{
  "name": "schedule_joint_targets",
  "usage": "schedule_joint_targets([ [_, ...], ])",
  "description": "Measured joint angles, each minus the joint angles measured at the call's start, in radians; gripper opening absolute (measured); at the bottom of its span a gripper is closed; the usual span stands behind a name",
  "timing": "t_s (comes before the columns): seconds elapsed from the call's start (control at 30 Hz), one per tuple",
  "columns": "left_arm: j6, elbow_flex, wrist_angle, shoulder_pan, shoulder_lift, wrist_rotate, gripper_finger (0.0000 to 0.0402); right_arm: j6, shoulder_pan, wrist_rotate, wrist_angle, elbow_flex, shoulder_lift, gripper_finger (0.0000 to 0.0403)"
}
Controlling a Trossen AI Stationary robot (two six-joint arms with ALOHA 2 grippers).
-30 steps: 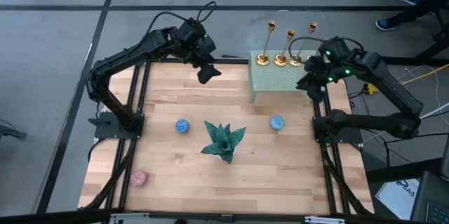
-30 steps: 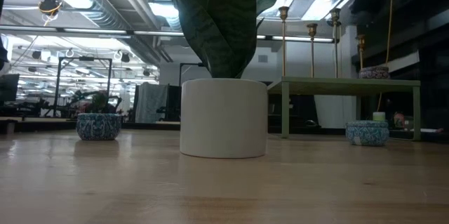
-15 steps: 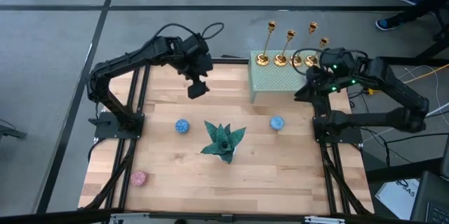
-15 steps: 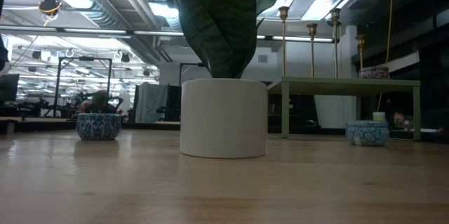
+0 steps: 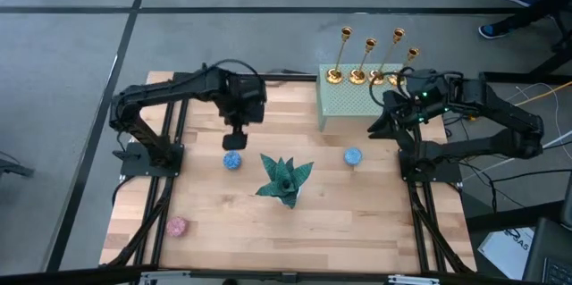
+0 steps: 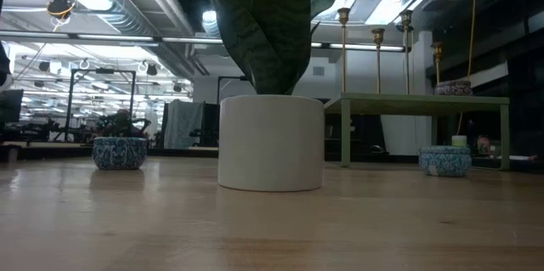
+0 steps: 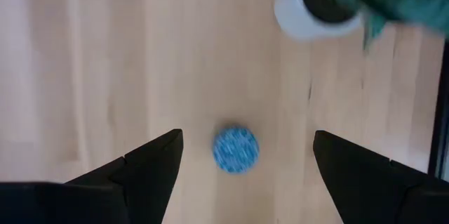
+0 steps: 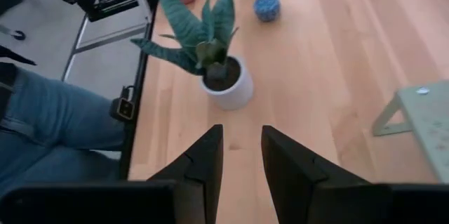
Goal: Stock candles and holders on shelf
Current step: Align the blue scented candle with the other scented candle on the shelf
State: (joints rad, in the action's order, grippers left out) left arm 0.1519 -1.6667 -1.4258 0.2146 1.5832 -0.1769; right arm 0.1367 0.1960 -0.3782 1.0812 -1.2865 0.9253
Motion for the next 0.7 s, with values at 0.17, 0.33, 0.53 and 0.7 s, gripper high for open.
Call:
schedule_joint_targets([
  [0.17, 0.000, 0.120, 0.001, -0.052, 0.002, -0.006, 0.0317, 0.049, -0.039, 0.000, -0.005, 0.000, 0.035, 0.0110],
  [0.33, 0.000, 0.237, 0.064, -0.086, 0.002, -0.003, 0.0317, 0.068, -0.063, 0.024, -0.011, 0.000, 0.086, 0.0149],
  [0.53, -0.017, 0.377, 0.162, -0.114, 0.002, 0.006, 0.0317, 0.065, -0.076, 0.030, -0.026, 0.000, 0.164, 0.0217],
  [0.7, -0.035, 0.466, 0.216, -0.132, 0.002, 0.099, 0.0317, 0.016, -0.078, 0.029, -0.026, 0.000, 0.214, 0.0259],
])
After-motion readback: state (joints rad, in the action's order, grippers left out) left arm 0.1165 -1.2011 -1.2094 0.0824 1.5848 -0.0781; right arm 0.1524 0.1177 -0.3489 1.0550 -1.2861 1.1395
